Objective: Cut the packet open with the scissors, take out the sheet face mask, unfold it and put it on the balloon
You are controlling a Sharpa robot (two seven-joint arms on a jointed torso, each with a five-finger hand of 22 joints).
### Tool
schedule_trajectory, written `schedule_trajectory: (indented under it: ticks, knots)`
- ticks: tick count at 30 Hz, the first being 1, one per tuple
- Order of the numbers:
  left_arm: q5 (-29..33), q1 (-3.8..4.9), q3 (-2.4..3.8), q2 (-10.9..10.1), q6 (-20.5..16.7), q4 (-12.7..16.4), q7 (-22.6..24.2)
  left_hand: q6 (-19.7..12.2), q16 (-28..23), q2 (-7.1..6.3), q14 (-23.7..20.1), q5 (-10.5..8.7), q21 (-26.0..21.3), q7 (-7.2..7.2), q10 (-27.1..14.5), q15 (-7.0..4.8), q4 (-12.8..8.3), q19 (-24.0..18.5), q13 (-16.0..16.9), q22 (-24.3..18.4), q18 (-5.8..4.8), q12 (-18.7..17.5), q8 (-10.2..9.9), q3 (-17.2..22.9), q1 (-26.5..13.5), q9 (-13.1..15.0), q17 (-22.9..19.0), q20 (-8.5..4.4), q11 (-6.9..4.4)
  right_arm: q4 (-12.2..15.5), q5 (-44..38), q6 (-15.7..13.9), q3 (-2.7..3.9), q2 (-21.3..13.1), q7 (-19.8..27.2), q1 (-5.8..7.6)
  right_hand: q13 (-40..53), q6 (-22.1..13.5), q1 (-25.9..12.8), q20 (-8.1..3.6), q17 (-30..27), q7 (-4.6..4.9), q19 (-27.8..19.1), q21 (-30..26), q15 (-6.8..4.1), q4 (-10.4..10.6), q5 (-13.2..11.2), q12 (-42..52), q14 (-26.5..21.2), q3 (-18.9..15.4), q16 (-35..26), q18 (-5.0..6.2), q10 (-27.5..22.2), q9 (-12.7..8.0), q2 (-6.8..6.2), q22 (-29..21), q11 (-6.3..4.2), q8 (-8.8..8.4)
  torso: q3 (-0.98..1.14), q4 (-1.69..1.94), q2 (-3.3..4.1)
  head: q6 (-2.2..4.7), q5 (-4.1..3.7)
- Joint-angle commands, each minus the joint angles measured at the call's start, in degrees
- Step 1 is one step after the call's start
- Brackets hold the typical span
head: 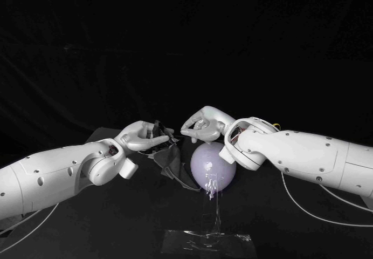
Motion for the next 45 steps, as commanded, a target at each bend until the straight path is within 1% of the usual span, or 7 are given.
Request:
schedule_trajectory:
  ticks: [1,12,16,19,23,40,45]
  knots:
    - [-0.5,0.12,0.09,0.1,0.8,0.3,0.8,0.5,0.3,0.16,1.0,0.05,-0.2,0.98,0.9,-0.03,-0.4,0.1,0.2,0.1,-1.01,0.3,0.3,0.0,-0.4,0.0,0.3,-0.12,-0.12,0.0,-1.0,3.1,0.03,0.5,-0.2,-0.23,0.8,-0.2,0.1,0.19,0.1,-0.15,-0.1,0.3,-0.18,-0.5,-0.3,0.5,0.6,-0.2,0.4,-0.52,-0.6,0.1,-0.03,0.3,-0.02,-0.18,0.02,0.0,0.05,-0.01,-0.02]
    - [-0.5,0.12,0.08,0.3,0.8,0.5,0.7,0.7,0.9,0.27,3.5,0.06,0.2,0.95,2.0,-0.25,-0.6,1.4,0.2,0.3,-0.92,0.4,0.7,-0.1,-0.7,0.1,0.9,-0.15,-0.29,-0.5,-3.1,3.4,0.02,1.3,-1.0,-0.92,2.1,0.0,0.7,0.15,1.0,-0.23,-0.1,0.5,-0.27,-1.2,-0.3,1.3,0.7,0.0,1.0,-0.54,-0.9,0.2,-0.07,0.6,-0.12,-0.11,0.02,0.0,0.07,-0.15,-0.01]
    - [-0.5,0.12,0.08,0.3,0.6,0.5,0.7,0.6,1.9,0.37,6.9,0.07,1.1,0.9,2.9,-0.54,-0.8,4.7,0.3,0.8,-0.84,0.4,0.9,-0.2,-1.0,0.1,1.9,-0.22,-0.43,-0.4,-3.6,3.6,0.02,1.4,-1.3,-1.05,2.5,0.2,0.8,0.14,1.2,-0.28,-0.1,0.5,-0.29,-1.3,-0.3,1.5,0.8,0.0,1.2,-0.55,-1.0,0.3,0.02,0.7,-0.16,-0.05,0.02,0.01,0.06,-0.21,0.04]
    - [-0.4,0.12,0.08,0.3,0.6,0.5,0.8,0.5,3.3,0.47,11.6,0.06,3.0,0.82,5.1,-0.92,-1.0,11.1,0.4,1.8,-0.71,0.6,1.1,-0.2,-1.2,0.0,3.1,-0.23,-0.61,-0.4,-4.1,3.7,0.02,1.5,-1.5,-1.16,2.9,0.3,1.0,0.11,1.7,-0.34,0.0,0.7,-0.34,-1.5,-0.3,1.8,0.8,0.2,1.5,-0.57,-1.0,0.3,0.15,0.9,-0.22,0.01,0.01,-0.05,0.05,-0.27,0.05]
    - [-0.4,0.12,0.08,0.3,0.5,0.5,0.8,0.5,3.7,0.53,13.0,0.06,3.8,0.76,6.1,-1.04,-1.1,13.6,0.5,2.1,-0.68,0.7,1.2,-0.2,-1.4,0.0,3.5,-0.28,-0.69,-0.3,-4.3,4.0,0.01,1.5,-1.6,-1.25,3.3,0.5,1.2,0.09,2.0,-0.42,0.0,0.8,-0.38,-1.7,-0.3,2.0,0.9,0.3,1.7,-0.58,-1.1,0.4,0.3,1.1,-0.27,0.11,0.02,0.02,0.05,-0.35,0.07]
    - [-0.2,0.13,0.08,0.5,0.5,0.9,0.7,0.7,4.3,0.53,14.6,0.06,4.2,0.68,7.2,-1.17,-1.2,14.7,0.5,2.3,-0.62,0.8,1.4,-0.2,-1.5,0.0,4.0,-0.34,-0.79,-0.9,-6.9,4.0,0.0,2.4,-3.1,-1.51,5.9,2.8,2.5,-0.37,3.6,-1.44,0.5,1.7,-0.98,-3.4,-0.3,3.6,1.1,1.6,2.7,-0.73,-0.7,1.2,1.22,2.6,-1.08,1.56,-0.01,0.01,0.07,-0.58,-0.05]
    - [-0.1,0.13,0.08,0.6,0.4,1.0,0.7,0.7,4.3,0.53,14.8,0.06,4.2,0.66,7.3,-1.19,-1.2,14.8,0.5,2.3,-0.61,0.8,1.4,-0.2,-1.5,0.0,4.0,-0.35,-0.81,-0.6,-9.4,4.3,0.0,2.8,-3.7,-1.72,6.2,2.8,2.8,-0.47,4.2,-1.5,0.5,1.9,-1.07,-4.0,-0.3,3.7,1.1,1.8,3.0,-0.77,-0.8,1.3,0.76,2.8,-1.15,1.7,0.01,0.0,0.09,-0.7,-0.06]
